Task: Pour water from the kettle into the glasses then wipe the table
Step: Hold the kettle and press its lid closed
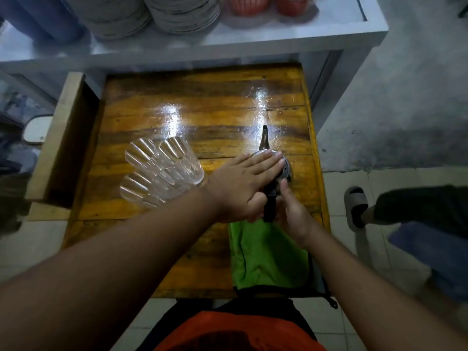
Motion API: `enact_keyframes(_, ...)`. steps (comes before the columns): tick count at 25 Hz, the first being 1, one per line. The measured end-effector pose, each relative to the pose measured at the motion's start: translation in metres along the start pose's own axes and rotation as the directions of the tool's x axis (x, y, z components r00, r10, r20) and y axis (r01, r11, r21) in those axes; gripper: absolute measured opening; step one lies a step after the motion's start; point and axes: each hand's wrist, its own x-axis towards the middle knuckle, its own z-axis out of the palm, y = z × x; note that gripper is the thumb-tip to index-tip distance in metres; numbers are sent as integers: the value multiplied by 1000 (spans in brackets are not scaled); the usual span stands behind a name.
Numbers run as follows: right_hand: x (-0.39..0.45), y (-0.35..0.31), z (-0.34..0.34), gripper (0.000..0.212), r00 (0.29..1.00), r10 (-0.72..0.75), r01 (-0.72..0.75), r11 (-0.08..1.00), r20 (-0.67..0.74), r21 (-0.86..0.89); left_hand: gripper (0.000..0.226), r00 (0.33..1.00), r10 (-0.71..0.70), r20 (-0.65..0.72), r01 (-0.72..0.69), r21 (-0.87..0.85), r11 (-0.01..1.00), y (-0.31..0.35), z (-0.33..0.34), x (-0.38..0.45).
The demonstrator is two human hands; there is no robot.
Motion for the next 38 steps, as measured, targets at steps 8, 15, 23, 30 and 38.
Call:
enact_keyframes(8,-2,3,11,45,998,-66,64,993,-16,-94,79,1000,-3,17,3,13,1000,-4,-2,3)
enact_keyframes(15,-5,3,22,39,986,-166,161,978,-26,-135,77,1000,14,20,-15,31,999,-7,-4,3)
enact_keyframes(23,-5,6,22,48,969,-230,208,958,-92,-199,78,1000,22,-21,-21,67,998,-6,-4,-1)
enact_keyframes(30,-14,1,24,51,958,-280,260,936,-55,-238,79,995,-14,-95,19,53,998,0,-6,-14)
enact_keyframes(38,-57,-19,50,53,937,-350,338,912,-12,-233,78,978,-24,-208,33,38,999,25,-42,-54)
